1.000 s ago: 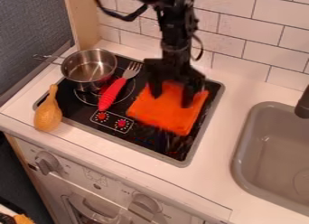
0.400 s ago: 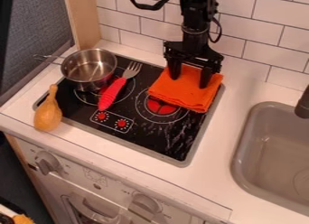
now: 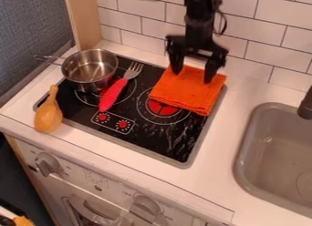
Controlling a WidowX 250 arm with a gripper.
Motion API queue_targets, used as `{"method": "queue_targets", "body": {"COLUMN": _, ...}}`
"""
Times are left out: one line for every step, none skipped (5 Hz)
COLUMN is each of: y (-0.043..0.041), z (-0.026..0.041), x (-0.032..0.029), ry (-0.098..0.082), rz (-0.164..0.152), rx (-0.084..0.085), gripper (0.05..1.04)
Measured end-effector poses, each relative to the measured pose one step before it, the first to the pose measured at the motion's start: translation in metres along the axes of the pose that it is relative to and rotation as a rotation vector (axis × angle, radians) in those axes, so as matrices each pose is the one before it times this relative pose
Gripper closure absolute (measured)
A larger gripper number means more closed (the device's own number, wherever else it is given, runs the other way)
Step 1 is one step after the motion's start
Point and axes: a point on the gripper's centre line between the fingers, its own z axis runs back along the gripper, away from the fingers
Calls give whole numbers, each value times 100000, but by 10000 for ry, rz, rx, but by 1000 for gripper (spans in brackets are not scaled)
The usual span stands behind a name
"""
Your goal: Move the orange colour cloth to the right upper edge
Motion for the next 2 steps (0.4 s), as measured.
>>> {"method": "queue_targets", "body": {"y": -357, "z": 2361, "x": 822, "ry": -99, "rz": -89, "rx": -256, "gripper": 85}}
{"method": "queue_targets", "body": {"y": 34, "z": 123, "x": -772, "ry": 521, "rz": -130, "rx": 21, "gripper": 85}}
